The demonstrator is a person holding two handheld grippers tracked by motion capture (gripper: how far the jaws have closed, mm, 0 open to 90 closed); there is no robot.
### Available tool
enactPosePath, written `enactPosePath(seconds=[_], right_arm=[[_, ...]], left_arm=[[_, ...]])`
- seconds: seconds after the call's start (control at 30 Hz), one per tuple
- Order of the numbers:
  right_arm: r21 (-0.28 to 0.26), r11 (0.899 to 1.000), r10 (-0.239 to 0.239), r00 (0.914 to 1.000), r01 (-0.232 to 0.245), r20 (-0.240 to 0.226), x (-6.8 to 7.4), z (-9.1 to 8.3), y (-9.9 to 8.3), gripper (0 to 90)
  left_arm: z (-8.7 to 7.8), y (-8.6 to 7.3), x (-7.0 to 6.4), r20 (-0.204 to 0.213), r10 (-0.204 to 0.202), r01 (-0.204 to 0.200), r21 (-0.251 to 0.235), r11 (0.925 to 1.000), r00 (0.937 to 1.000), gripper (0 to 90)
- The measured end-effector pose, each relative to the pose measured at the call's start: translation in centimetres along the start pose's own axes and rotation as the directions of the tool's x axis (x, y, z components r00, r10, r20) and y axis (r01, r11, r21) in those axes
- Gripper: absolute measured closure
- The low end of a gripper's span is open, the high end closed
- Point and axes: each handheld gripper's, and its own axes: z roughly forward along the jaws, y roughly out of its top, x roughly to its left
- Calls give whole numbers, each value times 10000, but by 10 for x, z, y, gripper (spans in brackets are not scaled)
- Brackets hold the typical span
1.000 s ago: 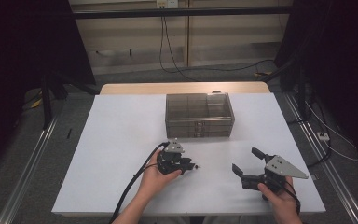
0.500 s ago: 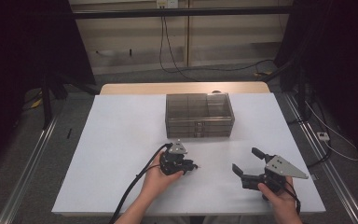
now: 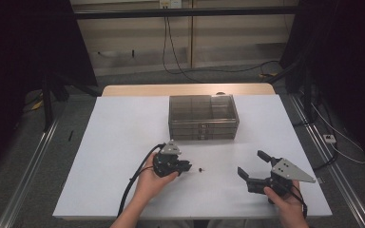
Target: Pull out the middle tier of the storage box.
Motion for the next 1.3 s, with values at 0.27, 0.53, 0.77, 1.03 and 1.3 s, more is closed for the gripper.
enactPosePath(seconds=[0.27, 0.53, 0.77, 1.03, 1.3], right_arm=[[-16, 10000, 15, 10000, -15, 40, 0, 1, 1, 58], [4, 10000, -11, 10000, 11, 51, 1, 2, 1, 58], [-30, 10000, 81, 9999, -81, 132, -2, 1, 1, 59], [-18, 10000, 59, 9999, -58, 109, -2, 1, 1, 58], [-33, 10000, 47, 9999, -47, 122, -2, 2, 1, 59]], left_arm=[[-34, -27, 13, -404, -375, 383, 209, 9990, 9985, 805], [-50, -43, 19, -827, -327, 382, 663, 9971, 9960, 802], [-55, -53, 24, -1062, -379, 467, 819, 9955, 9936, 797], [-53, -53, 23, -981, -323, 398, 750, 9964, 9947, 695], [-60, -47, 24, -972, -619, 642, 204, 9977, 9933, 577]])
